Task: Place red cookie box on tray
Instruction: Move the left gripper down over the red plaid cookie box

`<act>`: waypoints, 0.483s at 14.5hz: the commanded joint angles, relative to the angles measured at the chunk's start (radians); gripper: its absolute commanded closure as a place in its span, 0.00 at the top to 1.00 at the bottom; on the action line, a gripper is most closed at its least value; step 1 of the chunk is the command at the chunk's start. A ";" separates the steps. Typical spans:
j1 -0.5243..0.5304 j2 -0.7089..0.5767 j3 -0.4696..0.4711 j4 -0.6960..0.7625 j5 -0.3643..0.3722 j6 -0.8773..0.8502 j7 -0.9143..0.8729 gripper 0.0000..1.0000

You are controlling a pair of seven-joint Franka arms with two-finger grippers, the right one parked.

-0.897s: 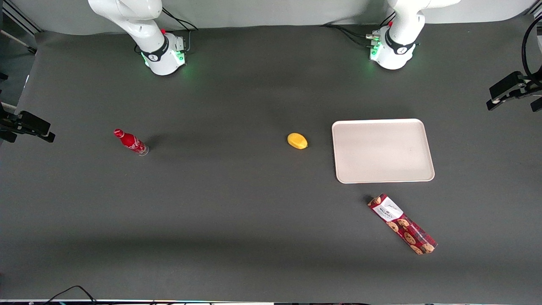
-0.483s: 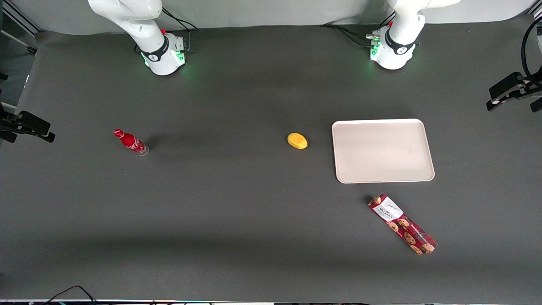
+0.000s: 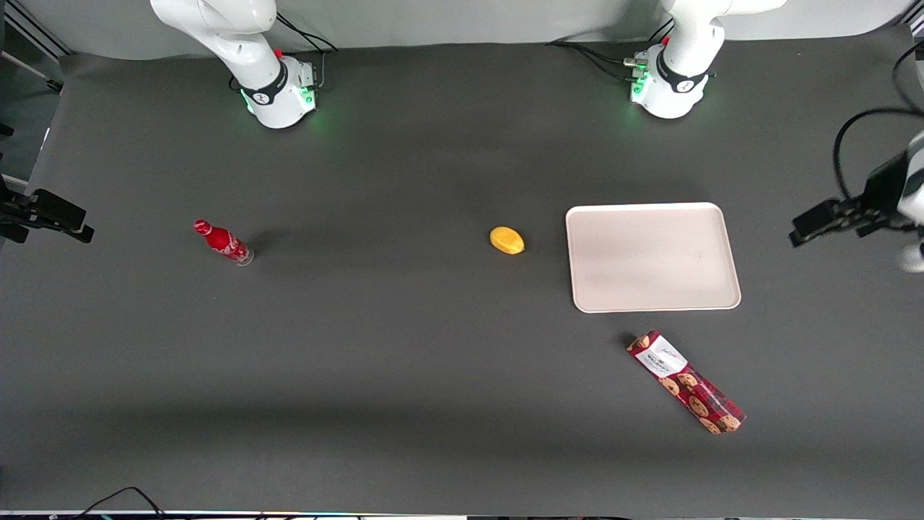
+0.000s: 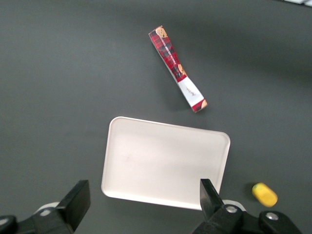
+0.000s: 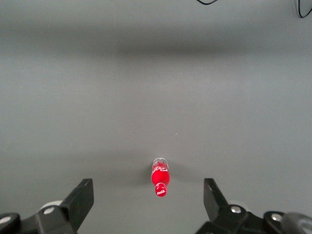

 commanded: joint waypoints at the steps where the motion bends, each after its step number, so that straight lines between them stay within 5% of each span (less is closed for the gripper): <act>1: -0.028 0.209 0.011 0.213 -0.001 -0.019 -0.268 1.00; 7: -0.053 0.492 0.069 0.402 -0.006 0.008 -0.459 1.00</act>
